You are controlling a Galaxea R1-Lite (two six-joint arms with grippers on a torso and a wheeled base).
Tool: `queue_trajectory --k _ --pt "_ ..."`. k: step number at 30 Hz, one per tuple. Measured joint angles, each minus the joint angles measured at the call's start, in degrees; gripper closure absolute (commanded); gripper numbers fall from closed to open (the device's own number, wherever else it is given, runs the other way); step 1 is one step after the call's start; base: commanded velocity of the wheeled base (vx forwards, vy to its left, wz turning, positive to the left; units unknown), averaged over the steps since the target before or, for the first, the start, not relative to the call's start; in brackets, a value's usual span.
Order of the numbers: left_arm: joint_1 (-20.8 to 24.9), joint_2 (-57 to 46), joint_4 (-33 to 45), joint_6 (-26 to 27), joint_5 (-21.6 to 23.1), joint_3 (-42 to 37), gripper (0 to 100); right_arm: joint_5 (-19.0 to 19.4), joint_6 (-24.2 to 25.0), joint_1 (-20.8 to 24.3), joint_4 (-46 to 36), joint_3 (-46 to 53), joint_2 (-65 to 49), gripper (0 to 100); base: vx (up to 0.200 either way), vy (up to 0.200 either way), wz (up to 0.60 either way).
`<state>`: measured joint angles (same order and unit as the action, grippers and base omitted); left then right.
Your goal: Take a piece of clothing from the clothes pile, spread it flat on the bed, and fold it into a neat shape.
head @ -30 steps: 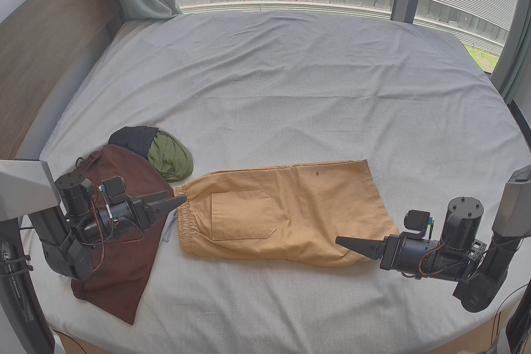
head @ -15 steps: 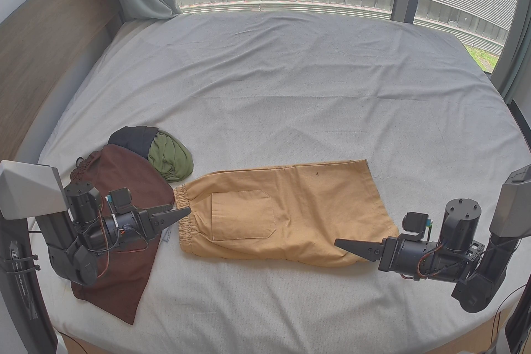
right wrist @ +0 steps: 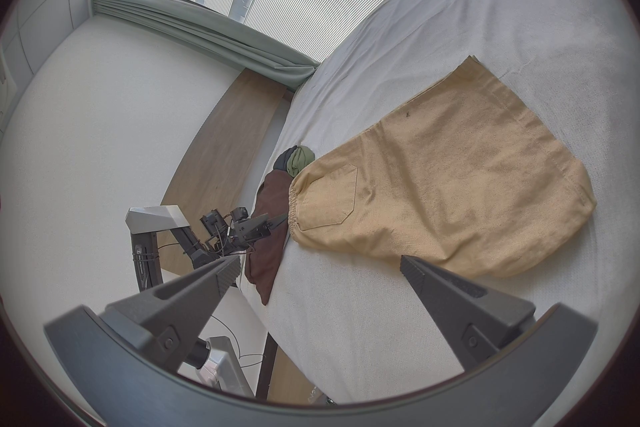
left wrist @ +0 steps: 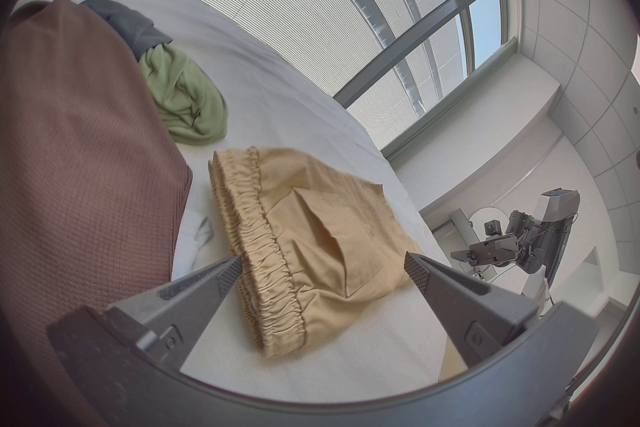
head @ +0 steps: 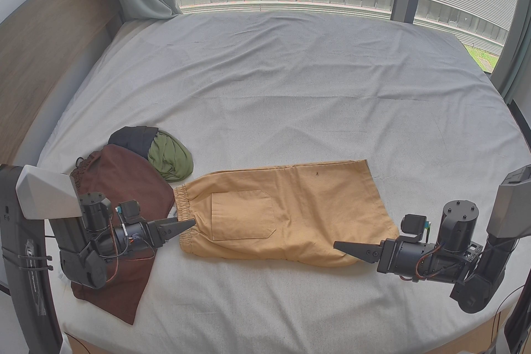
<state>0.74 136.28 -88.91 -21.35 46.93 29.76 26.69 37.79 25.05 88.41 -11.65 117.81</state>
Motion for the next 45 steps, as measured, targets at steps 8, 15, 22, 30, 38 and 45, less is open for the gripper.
queue_trajectory --k 8,15,22,30,38,45 --pt "0.02 3.96 -0.02 1.01 -0.09 1.28 0 0.0 -0.07 0.2 -0.02 0.0 1.01 0 0.0 0.0 0.0" --pt "0.2 7.16 -0.02 2.99 -0.33 3.4 0 0.0 -0.09 0.3 0.06 -0.09 1.87 0 0.0 0.0 0.0" --pt "1.56 8.37 -0.1 -0.49 -0.33 4.25 0 0.0 -0.09 0.3 0.09 -0.11 2.06 0 0.0 0.0 0.0" --pt "3.83 9.18 -0.11 -3.34 -5.74 5.91 0 0.0 -0.11 0.33 0.09 -0.16 2.12 0 0.0 0.0 0.0" --pt "5.07 9.29 -0.16 -4.13 -11.03 6.49 0 0.0 -0.09 0.49 0.06 -0.13 2.23 0 0.0 0.0 0.0" --pt "5.75 9.14 0.0 -4.19 -14.34 6.27 100 0.0 -0.09 0.6 0.06 -0.05 2.28 0 0.0 0.0 0.0"
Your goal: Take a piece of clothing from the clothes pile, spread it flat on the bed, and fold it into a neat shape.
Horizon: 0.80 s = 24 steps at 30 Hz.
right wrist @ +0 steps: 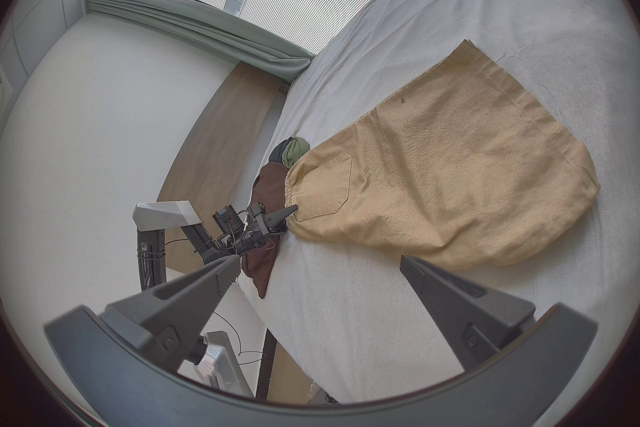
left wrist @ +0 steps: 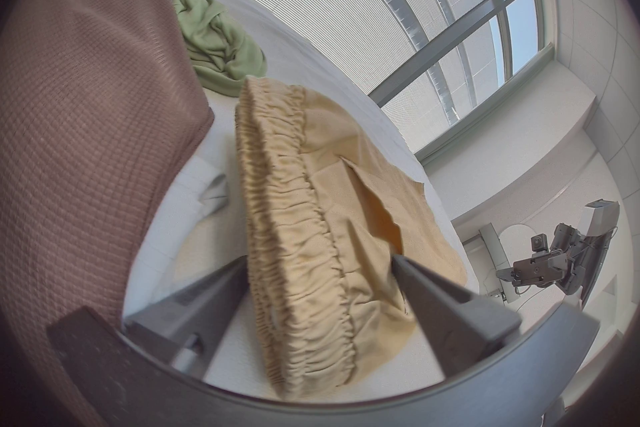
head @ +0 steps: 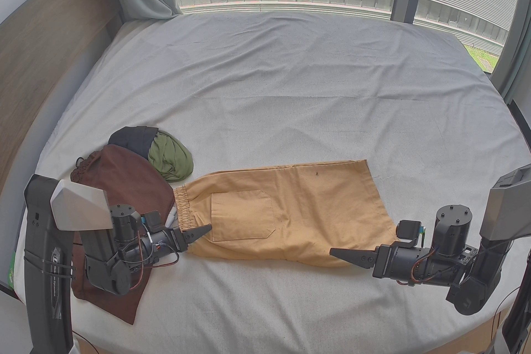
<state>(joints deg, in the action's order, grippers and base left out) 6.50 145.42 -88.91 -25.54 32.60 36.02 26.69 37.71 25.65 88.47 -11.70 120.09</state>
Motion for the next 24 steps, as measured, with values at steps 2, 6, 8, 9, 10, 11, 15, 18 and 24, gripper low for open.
queue_trajectory --k 2,6,8,9,10,11,15,18,24 --pt "0.04 -0.05 0.15 -0.02 -0.11 0.05 100 0.0 0.0 0.0 -0.04 -0.01 0.0 0 0.0 0.0 0.0" --pt "0.02 -0.82 0.15 -0.07 -0.04 0.07 100 0.0 0.0 0.0 -0.04 -0.06 0.0 0 0.0 0.0 0.0" --pt "-0.02 -1.43 0.15 -0.1 0.22 -0.04 100 0.0 0.0 0.0 -0.01 -0.06 0.0 0 0.0 0.0 0.0" --pt "-0.06 -1.88 0.17 -0.13 0.38 -0.09 100 0.0 0.0 0.0 -0.01 -0.06 0.0 0 0.0 0.0 0.0" --pt "-0.13 -2.26 0.12 -0.18 0.41 -0.11 100 -0.02 0.0 0.0 -0.04 -0.06 0.02 0 0.0 0.0 0.0" --pt "-0.13 -2.8 0.12 -0.24 0.55 -0.15 100 0.0 0.0 0.01 -0.04 -0.06 0.04 0 0.0 0.0 0.0" --pt "-0.2 -4.16 0.04 -0.35 2.4 -0.39 100 0.0 0.0 0.06 -0.01 -0.06 0.26 0 0.0 0.0 0.0" --pt "-0.35 -5.29 0.0 -0.38 4.46 -1.08 100 0.0 0.0 0.09 -0.01 -0.04 0.37 0 0.0 0.0 0.0" --pt "-0.99 -7.96 0.0 -0.46 8.86 -3.08 100 0.0 0.0 0.09 -0.01 0.0 0.55 0 0.0 0.0 0.0"
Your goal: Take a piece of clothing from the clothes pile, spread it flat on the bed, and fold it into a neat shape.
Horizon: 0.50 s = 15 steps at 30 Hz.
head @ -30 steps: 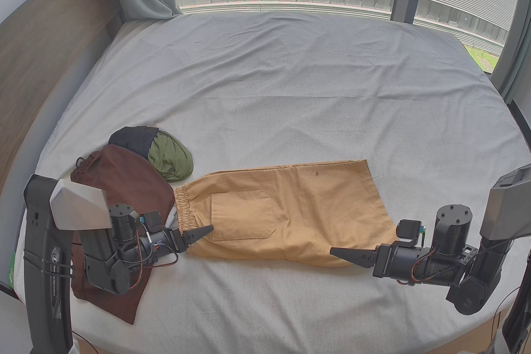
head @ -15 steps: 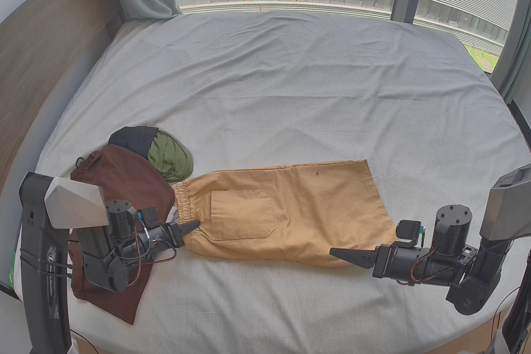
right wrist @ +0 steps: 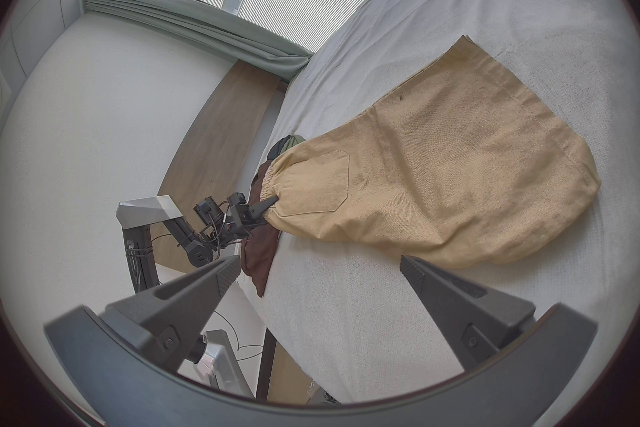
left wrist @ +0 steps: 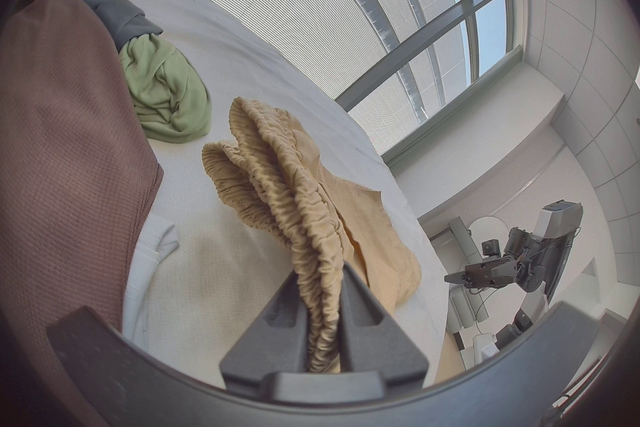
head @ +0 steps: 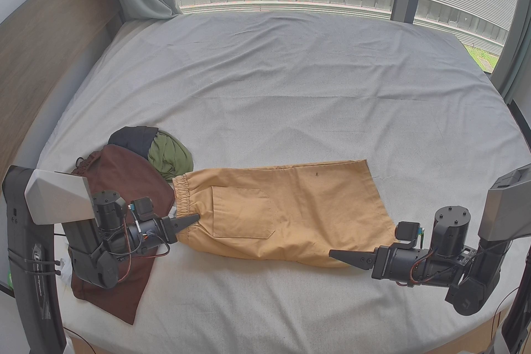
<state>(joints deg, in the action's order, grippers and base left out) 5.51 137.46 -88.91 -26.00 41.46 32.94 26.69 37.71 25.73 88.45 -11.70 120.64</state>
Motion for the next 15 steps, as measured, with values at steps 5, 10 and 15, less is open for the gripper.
queue_trajectory --k 5,10,15 --pt "-0.98 -1.57 0.01 -0.18 1.15 -0.94 100 0.0 0.0 0.06 0.0 0.02 0.2 0 0.0 0.0 0.0" --pt "-1.13 -2.26 0.0 -0.11 1.18 -1.33 100 0.0 0.0 0.09 0.01 0.02 0.26 0 0.0 0.0 0.0" --pt "-1.27 -2.54 -0.02 -0.1 1.26 -1.49 100 0.0 0.0 0.09 0.01 0.02 0.3 0 0.0 0.0 0.0"
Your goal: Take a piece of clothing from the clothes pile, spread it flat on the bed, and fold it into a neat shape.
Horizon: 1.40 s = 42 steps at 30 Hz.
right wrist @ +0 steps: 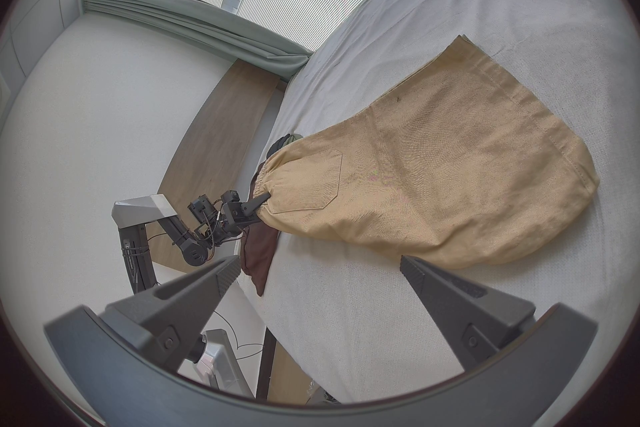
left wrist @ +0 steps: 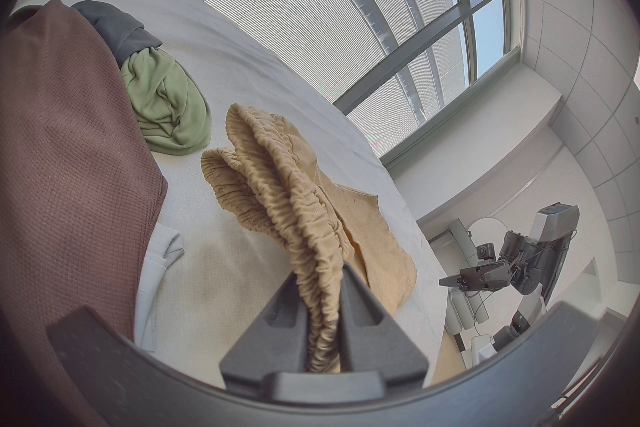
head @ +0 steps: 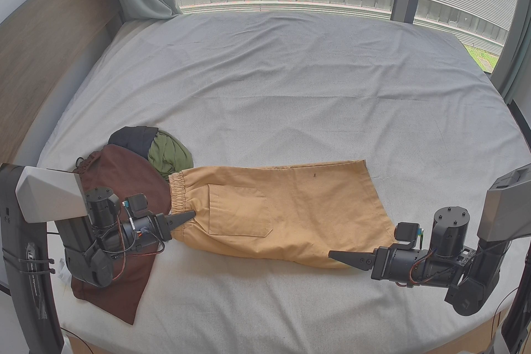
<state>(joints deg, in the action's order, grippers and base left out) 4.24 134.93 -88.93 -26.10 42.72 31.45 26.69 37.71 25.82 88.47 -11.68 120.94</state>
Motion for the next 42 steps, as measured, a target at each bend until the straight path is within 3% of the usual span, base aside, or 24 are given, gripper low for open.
queue_trajectory --k 19,42 --pt "-4.27 -5.07 0.02 0.43 1.46 -6.31 100 0.0 -0.02 -0.02 0.0 -0.09 -0.22 0 0.0 0.0 0.0" --pt "-12.58 -10.58 0.02 3.69 11.56 -13.07 100 0.0 -0.1 0.26 0.0 0.0 -0.24 0 0.0 0.0 0.0"
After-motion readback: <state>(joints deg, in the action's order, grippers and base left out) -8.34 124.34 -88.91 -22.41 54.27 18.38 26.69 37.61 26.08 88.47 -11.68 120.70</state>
